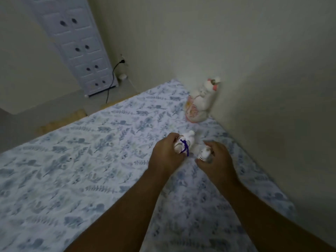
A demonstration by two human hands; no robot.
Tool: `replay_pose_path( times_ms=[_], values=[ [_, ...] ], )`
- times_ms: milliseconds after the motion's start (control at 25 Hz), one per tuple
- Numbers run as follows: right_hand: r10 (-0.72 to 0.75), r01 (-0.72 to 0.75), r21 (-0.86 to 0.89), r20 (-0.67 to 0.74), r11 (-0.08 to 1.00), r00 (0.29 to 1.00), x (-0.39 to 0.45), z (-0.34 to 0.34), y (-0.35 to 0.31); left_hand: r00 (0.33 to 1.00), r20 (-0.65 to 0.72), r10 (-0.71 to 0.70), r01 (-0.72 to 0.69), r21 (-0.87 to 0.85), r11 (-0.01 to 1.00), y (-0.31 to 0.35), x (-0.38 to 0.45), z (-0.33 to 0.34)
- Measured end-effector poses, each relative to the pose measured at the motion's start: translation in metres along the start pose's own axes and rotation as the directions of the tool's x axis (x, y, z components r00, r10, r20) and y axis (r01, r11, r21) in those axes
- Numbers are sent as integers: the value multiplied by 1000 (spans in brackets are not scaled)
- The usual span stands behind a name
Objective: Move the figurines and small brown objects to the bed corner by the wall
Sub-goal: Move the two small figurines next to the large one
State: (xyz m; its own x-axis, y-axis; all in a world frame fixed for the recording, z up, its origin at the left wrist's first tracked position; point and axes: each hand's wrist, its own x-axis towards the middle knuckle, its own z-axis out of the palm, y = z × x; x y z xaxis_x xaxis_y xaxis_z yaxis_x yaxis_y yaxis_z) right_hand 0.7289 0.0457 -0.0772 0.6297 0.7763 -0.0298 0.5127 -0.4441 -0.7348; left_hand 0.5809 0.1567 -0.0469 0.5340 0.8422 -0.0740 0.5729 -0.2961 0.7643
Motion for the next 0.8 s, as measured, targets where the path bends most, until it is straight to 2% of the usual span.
replay_pose_path(
  times_ms=[80, 280, 480, 560, 800],
  values=[
    [36, -36, 11, -58, 999, 998, 17, -17, 28, 998, 43, 49, -50, 16, 999, 20, 32, 32],
    [70, -66, 46, -93, 997, 993, 38, -24, 69, 977, 114, 178, -186, 62, 981, 43, 75, 88],
    [69, -62, 58, -125, 996, 990, 39, -13, 83, 996, -19, 85, -87, -105, 991, 34, 72, 99],
    [76, -69, 62, -123, 996, 989, 39, -12, 85, 998, -27, 57, -60, -155, 986, 27, 66, 99],
    [105, -95, 70, -155, 993, 982, 29, -11, 80, 994, -37, 99, -104, -185, 977, 22, 59, 96]
  ],
)
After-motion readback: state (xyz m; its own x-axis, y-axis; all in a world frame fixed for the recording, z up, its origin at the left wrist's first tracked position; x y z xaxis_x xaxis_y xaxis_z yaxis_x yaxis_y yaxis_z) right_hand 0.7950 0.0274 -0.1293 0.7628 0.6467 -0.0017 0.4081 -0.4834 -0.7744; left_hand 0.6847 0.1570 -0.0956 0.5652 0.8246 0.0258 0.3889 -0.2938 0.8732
